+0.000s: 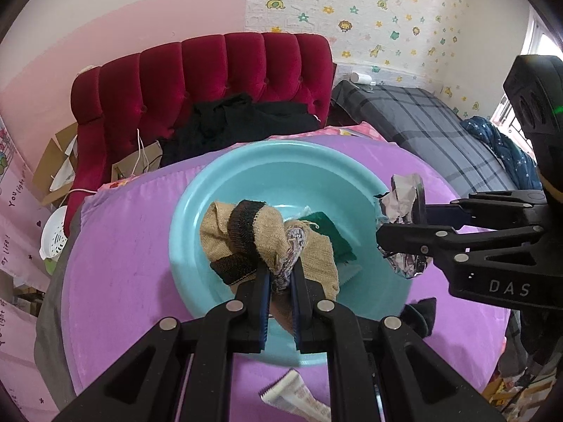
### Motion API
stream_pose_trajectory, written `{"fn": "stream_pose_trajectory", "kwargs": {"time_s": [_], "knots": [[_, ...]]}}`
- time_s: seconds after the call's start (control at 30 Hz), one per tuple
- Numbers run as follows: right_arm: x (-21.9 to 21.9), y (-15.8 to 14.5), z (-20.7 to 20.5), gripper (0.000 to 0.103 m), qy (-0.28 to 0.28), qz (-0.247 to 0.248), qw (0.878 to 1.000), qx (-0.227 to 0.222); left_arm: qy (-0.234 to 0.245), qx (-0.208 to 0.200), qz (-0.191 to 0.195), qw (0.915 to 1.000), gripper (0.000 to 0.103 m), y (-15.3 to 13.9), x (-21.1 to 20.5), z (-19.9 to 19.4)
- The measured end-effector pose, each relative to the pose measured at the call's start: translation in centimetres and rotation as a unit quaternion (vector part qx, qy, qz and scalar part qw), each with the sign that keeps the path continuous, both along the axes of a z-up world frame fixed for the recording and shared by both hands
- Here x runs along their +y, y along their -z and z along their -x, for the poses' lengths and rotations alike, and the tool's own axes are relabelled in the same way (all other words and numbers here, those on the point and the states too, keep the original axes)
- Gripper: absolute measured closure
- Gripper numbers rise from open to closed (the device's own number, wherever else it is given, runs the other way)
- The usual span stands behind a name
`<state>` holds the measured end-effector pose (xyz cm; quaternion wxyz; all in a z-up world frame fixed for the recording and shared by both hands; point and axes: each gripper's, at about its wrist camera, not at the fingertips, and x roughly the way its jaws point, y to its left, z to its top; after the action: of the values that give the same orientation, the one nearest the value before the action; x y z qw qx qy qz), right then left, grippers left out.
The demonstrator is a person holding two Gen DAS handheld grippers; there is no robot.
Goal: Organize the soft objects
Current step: 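Lift the sock with the left gripper while the right gripper carries the foil packet toward the basin, then open both grippers to drop the sock and foil packet into the basin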
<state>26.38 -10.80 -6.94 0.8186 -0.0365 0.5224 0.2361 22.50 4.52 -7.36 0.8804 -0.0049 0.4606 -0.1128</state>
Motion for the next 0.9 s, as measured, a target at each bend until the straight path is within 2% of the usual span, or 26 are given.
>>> {"fn": "stream_pose_trajectory", "kwargs": {"time_s": [0.6,0.83,0.87,0.9], "knots": [[1.2,3.7,-7.2,0.066,0.04,-0.006,0.999,0.035,-0.014,0.032,0.005,0.9994,0.092,4.1,0.8,-7.3],[1.5,4.7,-8.3,0.062,0.042,-0.005,0.998,0.042,-0.011,0.038,0.002,0.9992,0.092,4.8,0.6,-7.9],[1.5,4.7,-8.4,0.061,0.04,-0.008,0.998,0.042,-0.006,0.036,-0.003,0.9993,0.091,4.8,0.4,-7.9],[1.5,4.6,-8.4,0.06,0.041,-0.009,0.998,0.041,-0.003,0.033,-0.01,0.9994,0.086,4.7,0.2,-7.9]]}}
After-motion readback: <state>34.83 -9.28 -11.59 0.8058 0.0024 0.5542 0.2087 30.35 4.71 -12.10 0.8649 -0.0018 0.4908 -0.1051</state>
